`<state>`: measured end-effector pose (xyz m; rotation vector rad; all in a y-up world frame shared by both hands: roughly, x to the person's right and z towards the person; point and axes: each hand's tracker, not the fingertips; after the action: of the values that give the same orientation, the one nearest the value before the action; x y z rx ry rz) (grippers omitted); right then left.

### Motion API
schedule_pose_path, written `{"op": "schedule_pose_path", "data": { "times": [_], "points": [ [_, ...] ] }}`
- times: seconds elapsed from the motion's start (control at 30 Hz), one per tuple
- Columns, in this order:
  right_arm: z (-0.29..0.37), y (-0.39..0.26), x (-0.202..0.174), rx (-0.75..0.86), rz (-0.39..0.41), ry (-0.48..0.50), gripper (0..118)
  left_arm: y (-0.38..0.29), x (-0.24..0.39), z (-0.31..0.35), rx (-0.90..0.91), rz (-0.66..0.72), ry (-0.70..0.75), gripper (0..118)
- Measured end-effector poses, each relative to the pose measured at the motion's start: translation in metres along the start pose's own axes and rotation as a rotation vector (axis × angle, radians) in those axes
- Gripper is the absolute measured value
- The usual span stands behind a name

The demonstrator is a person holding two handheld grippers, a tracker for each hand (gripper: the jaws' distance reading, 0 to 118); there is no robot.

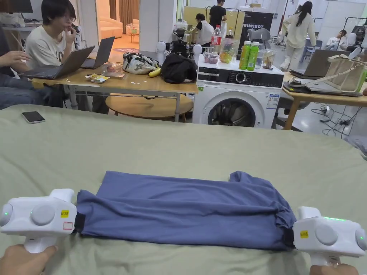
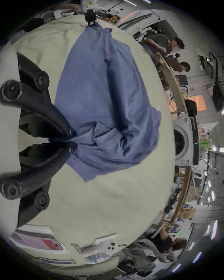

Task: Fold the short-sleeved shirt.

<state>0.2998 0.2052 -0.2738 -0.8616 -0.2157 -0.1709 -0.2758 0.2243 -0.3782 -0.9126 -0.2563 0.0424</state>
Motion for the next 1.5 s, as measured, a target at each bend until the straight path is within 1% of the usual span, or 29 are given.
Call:
{"op": "schedule_pose_path", "data": {
  "times": [0.07, 0.13, 0.17, 0.2, 0.33, 0.37, 0.47, 0.57, 0.67, 0.77, 0.8, 0.83, 0.87, 0.9, 0.93, 0.97, 1.0, 1.07, 1.13, 1.23, 1.27, 1.3, 1.33, 1.37, 1.4, 1.43, 1.5],
  "points": [
    [0.019, 0.002, 0.004, 0.022, -0.001, 0.016, 1, 0.002, -0.001, 0.014, 0.021, -0.002, -0.011, 0],
    [0.038, 0.000, 0.002, 0.038, 0.021, 0.015, 1, 0.005, -0.010, 0.019, 0.037, -0.001, -0.030, 0],
    [0.049, -0.004, 0.001, 0.040, 0.044, -0.015, 1, 0.003, -0.011, 0.027, 0.043, -0.007, -0.030, 0],
    [0.056, -0.008, 0.001, 0.028, 0.056, -0.026, 1, 0.000, -0.013, 0.034, 0.043, -0.012, -0.030, 0],
    [0.079, -0.038, 0.006, -0.010, 0.048, -0.021, 1, -0.024, -0.024, 0.052, 0.025, -0.001, -0.049, 0],
    [0.082, -0.051, 0.005, -0.040, 0.063, -0.025, 1, -0.036, -0.027, 0.055, 0.013, 0.006, -0.052, 0],
    [0.083, -0.081, 0.002, -0.097, 0.099, -0.057, 1, -0.065, -0.029, 0.057, -0.030, 0.008, -0.045, 0],
    [0.075, -0.104, 0.000, -0.119, 0.093, -0.081, 1, -0.092, -0.028, 0.052, -0.056, 0.018, -0.037, 0],
    [0.062, -0.113, -0.005, -0.120, 0.106, -0.102, 1, -0.106, -0.027, 0.037, -0.071, 0.017, -0.026, 0],
    [0.058, -0.108, -0.011, -0.103, 0.107, -0.131, 3, -0.106, -0.032, 0.025, -0.050, 0.027, -0.016, 0],
    [0.058, -0.107, -0.013, -0.101, 0.110, -0.142, 8, -0.104, -0.032, 0.023, -0.043, 0.028, -0.016, 0],
    [0.058, -0.105, -0.015, -0.102, 0.110, -0.146, 16, -0.103, -0.031, 0.022, -0.037, 0.024, -0.014, 0],
    [0.064, -0.103, -0.017, -0.100, 0.106, -0.164, 30, -0.100, -0.030, 0.023, -0.039, 0.022, -0.008, 0],
    [0.069, -0.101, -0.019, -0.077, 0.100, -0.195, 52, -0.098, -0.029, 0.024, -0.044, 0.024, -0.002, 10],
    [0.073, -0.099, -0.021, -0.051, 0.095, -0.200, 60, -0.099, -0.029, 0.025, -0.041, 0.023, 0.004, 20],
    [0.081, -0.096, -0.023, 0.003, 0.083, -0.188, 60, -0.098, -0.027, 0.028, -0.023, 0.021, 0.019, 29],
    [0.089, -0.093, -0.026, 0.042, 0.078, -0.177, 60, -0.097, -0.026, 0.032, -0.003, 0.019, 0.022, 35],
    [0.100, -0.085, -0.036, 0.120, 0.066, -0.152, 60, -0.088, -0.018, 0.044, 0.083, 0.023, -0.006, 35],
    [0.110, -0.081, -0.045, 0.246, 0.052, -0.125, 60, -0.083, -0.011, 0.054, 0.172, 0.015, -0.022, 35],
    [0.115, -0.076, -0.062, 0.384, 0.054, -0.122, 59, -0.078, 0.008, 0.071, 0.329, -0.048, -0.002, 35],
    [0.117, -0.076, -0.067, 0.424, 0.057, -0.113, 54, -0.077, 0.014, 0.075, 0.384, -0.072, 0.007, 35],
    [0.115, -0.073, -0.072, 0.441, 0.065, -0.106, 33, -0.074, 0.020, 0.078, 0.427, -0.087, 0.022, 35],
    [0.114, -0.071, -0.075, 0.447, 0.068, -0.110, 11, -0.072, 0.023, 0.078, 0.437, -0.089, 0.036, 32],
    [0.112, -0.069, -0.080, 0.474, 0.061, -0.118, 0, -0.066, 0.025, 0.077, 0.430, -0.089, 0.037, 22],
    [0.111, -0.067, -0.083, 0.484, 0.054, -0.110, 0, -0.061, 0.026, 0.074, 0.424, -0.090, 0.039, 0],
    [0.109, -0.064, -0.085, 0.487, 0.051, -0.090, 0, -0.055, 0.030, 0.074, 0.431, -0.089, 0.062, 0],
    [0.104, -0.059, -0.088, 0.493, 0.046, -0.076, 0, -0.040, 0.026, 0.067, 0.400, -0.072, 0.026, 0]
  ]
}}
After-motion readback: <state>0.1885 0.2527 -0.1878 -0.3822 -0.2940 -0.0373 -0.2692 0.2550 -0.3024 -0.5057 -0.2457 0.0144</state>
